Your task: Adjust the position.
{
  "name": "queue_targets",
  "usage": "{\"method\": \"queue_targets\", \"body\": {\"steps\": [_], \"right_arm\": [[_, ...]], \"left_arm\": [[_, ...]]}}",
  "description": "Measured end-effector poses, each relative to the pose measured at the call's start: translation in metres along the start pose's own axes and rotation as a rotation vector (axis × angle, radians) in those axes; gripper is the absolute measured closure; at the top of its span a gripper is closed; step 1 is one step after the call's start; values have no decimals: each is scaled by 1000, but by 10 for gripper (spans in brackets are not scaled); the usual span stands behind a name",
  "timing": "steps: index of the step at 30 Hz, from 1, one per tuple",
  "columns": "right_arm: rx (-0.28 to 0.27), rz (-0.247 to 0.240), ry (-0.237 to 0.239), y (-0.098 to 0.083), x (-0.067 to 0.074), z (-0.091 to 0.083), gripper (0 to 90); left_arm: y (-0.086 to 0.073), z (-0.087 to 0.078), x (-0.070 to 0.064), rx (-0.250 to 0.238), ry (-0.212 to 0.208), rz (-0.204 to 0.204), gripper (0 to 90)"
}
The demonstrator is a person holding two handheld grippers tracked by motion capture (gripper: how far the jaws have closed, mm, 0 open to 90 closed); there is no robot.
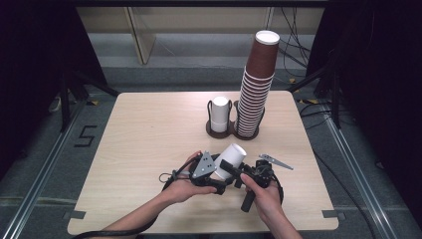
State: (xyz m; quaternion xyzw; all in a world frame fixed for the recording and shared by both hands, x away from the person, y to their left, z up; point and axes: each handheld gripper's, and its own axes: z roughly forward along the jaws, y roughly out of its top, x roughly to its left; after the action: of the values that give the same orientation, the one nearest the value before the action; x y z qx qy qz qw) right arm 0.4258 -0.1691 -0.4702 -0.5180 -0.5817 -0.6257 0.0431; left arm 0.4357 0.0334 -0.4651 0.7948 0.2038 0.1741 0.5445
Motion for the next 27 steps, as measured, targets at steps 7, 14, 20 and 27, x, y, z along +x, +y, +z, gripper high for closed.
{"method": "queue_targets", "body": {"steps": [7, 14, 20, 27], "right_arm": [[-4, -50, -17, 1, -2, 3, 198], [18, -19, -19, 1, 4, 2, 112], [20, -74, -14, 5, 5, 0, 72], [40, -114, 0, 5, 5, -6, 58]], "left_arm": [[0, -1, 0, -2, 0, 30, 231], [2, -4, 0, -5, -6, 70, 245], [4, -6, 4, -14, 4, 85, 249], [5, -10, 9, -6, 14, 94, 250]]}}
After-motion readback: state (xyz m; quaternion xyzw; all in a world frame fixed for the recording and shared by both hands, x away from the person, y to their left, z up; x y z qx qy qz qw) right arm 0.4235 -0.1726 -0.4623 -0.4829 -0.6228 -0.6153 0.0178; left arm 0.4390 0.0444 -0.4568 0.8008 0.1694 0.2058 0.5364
